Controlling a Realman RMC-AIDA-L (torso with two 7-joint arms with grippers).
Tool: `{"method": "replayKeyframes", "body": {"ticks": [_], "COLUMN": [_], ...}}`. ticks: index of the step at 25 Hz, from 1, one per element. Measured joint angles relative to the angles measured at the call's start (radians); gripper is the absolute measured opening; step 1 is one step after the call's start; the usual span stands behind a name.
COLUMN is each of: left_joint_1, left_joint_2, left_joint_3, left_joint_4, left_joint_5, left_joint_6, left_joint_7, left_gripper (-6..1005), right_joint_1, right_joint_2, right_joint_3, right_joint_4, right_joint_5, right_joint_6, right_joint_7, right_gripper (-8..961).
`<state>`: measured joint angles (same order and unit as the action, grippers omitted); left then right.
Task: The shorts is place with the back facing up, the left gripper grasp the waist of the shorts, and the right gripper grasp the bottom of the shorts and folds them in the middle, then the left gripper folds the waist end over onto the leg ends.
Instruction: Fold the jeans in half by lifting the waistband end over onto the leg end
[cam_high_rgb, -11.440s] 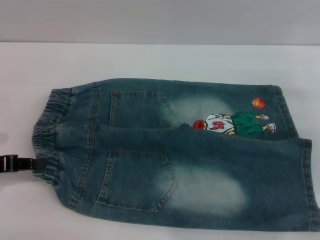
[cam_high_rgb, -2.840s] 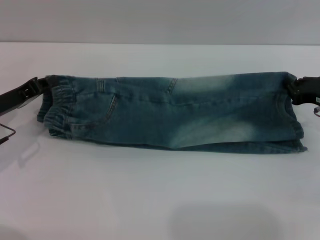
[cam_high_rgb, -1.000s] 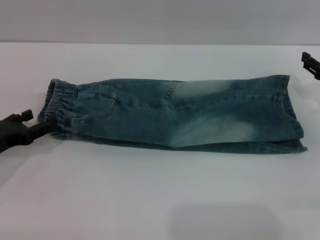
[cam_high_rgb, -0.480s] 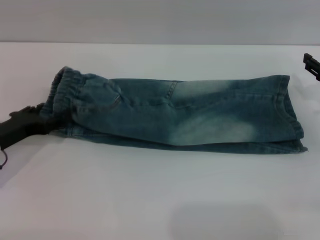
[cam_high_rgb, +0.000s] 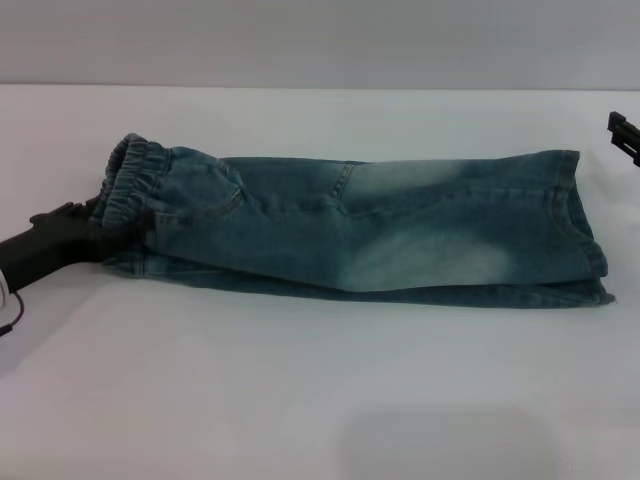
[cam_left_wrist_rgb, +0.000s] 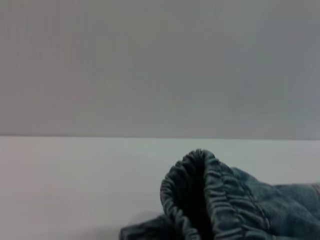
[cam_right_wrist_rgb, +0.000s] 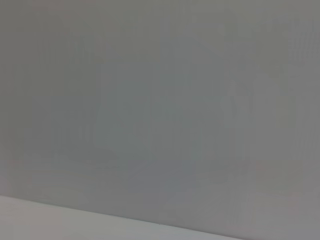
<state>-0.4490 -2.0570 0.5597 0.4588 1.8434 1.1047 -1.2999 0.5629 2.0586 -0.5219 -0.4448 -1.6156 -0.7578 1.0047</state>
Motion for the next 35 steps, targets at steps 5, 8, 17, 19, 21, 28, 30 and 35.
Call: {"method": "replayKeyframes", "body": {"ticks": [5,8,17,19,21,28,30,35], "left_joint_1": [0.025,0.037,0.055,0.055,0.055,0.051,0.05,0.052], "left_joint_2": [0.004,0.005,0.006,0.006,0.006,0.006,0.006,0.005], "left_joint_3": [0.014,0.014,0.015,0.017,0.021,0.081,0.095,0.108], "left_joint_4": [0.008,0.015,0.035,0.035,0.035,0.027,0.027,0.041], "left_joint_5": [0.0,0.001,0.001,0.002,0.003,0.003,0.003,-0.001], "left_joint_6": [0.012,0.021,0.038,0.038,0.038,0.01,0.006,0.017], "left_joint_7": [-0.006,-0.006,-0.012,-0.012,-0.012,-0.012,-0.012,-0.012], "left_gripper": [801,799,793,792,791,711,660,566], "right_joint_1": [-0.003,0.0,0.009,0.009,0.009,0.009,0.009,0.007], "right_joint_2": [0.0,-0.001,0.0,0.0,0.0,0.0,0.0,0.001], "right_joint_3": [0.0,0.0,0.0,0.0,0.0,0.0,0.0,0.0], "right_joint_4": [0.0,0.0,0.002,0.002,0.002,0.002,0.003,0.003], "right_joint_5": [0.009,0.01,0.01,0.01,0.01,0.01,0.01,0.01], "right_joint_6": [0.0,0.0,0.0,0.001,0.001,0.002,0.002,0.002], "right_joint_7": [0.0,0.0,0.0,0.0,0.0,0.0,0.0,0.0], "right_gripper": [557,557,557,557,557,557,556,556]}}
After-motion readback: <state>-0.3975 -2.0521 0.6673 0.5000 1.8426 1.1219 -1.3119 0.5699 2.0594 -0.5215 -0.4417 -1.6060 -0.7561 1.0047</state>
